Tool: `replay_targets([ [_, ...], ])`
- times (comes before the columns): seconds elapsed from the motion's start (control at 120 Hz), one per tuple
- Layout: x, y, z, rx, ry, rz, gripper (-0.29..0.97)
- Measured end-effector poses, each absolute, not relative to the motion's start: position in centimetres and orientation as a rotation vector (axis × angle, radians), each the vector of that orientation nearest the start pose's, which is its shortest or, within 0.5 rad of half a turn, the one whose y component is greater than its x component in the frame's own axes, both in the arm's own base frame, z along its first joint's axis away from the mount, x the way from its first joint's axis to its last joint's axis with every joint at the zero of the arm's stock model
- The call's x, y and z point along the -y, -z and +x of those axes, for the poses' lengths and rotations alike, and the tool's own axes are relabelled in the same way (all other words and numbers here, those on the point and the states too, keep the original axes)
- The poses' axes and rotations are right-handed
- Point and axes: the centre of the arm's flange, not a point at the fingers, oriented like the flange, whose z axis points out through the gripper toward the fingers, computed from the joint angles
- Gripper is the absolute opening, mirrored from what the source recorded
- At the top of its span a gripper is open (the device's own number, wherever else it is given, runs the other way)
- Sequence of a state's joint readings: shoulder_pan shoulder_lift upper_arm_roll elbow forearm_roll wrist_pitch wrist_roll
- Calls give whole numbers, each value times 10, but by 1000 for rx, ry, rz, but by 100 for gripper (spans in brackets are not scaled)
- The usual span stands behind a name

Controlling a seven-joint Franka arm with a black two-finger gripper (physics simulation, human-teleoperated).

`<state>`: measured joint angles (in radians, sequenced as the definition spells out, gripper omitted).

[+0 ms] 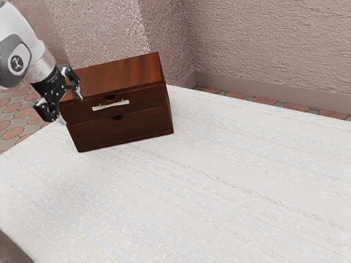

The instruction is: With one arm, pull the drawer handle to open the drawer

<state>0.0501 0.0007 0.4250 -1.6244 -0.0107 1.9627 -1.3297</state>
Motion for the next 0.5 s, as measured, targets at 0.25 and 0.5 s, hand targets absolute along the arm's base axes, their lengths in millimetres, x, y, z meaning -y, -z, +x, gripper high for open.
replay_targets([
  [0.25,-292,-633,535,-2343,-626,1544,65],
  [0.5,-242,-626,569,-2281,-635,1521,65],
])
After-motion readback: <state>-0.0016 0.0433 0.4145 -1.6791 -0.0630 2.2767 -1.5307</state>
